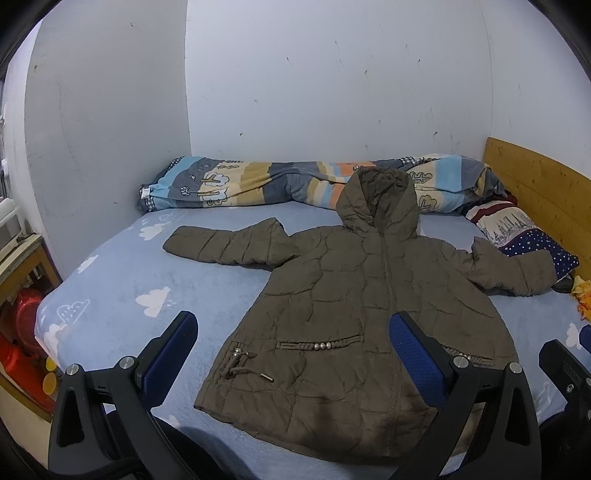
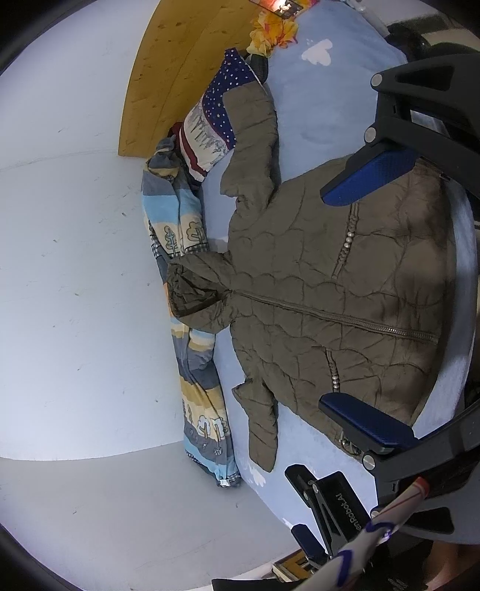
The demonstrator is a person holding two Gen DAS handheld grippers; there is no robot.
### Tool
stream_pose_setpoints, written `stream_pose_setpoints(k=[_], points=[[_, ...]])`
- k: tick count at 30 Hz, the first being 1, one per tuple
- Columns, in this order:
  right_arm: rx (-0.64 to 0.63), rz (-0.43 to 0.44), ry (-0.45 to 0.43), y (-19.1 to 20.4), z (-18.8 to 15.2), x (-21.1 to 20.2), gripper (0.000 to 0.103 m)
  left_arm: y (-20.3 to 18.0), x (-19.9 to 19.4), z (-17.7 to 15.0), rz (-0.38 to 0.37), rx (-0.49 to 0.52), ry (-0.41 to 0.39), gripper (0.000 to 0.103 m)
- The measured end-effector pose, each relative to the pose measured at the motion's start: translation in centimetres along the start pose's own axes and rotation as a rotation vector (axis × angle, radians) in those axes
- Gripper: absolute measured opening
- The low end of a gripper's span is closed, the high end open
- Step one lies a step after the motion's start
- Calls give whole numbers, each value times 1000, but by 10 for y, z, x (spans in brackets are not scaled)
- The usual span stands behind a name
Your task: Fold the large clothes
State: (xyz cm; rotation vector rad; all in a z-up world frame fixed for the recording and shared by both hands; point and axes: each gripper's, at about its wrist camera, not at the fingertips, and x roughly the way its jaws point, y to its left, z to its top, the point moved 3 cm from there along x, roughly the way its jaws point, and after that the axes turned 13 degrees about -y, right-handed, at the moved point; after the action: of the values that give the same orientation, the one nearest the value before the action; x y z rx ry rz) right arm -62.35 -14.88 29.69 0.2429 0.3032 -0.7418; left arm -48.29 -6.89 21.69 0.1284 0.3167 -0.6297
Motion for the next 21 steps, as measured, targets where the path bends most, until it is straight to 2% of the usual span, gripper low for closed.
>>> stream_pose_setpoints(k=[5,9,11,15,19,21], points=[[6,6,8,-4,-3,5,103,-2,11,-2,-5,19,10,103],[32,10,29,-15,-6,17,103,1,43,8,-4,21,-1,103],[74,7,53,-32,-9,28,103,5,74,15,4,23,6,103],[149,-52,92,-82,-11,57,103,5,156,19,-16,36,75,103],[191,-135,87,-140,-6,92,103,-1,238,-2,-2,53,160,103],[183,-180,81,-173,-1,114,102,-2,260,-16,16,55,220,103]])
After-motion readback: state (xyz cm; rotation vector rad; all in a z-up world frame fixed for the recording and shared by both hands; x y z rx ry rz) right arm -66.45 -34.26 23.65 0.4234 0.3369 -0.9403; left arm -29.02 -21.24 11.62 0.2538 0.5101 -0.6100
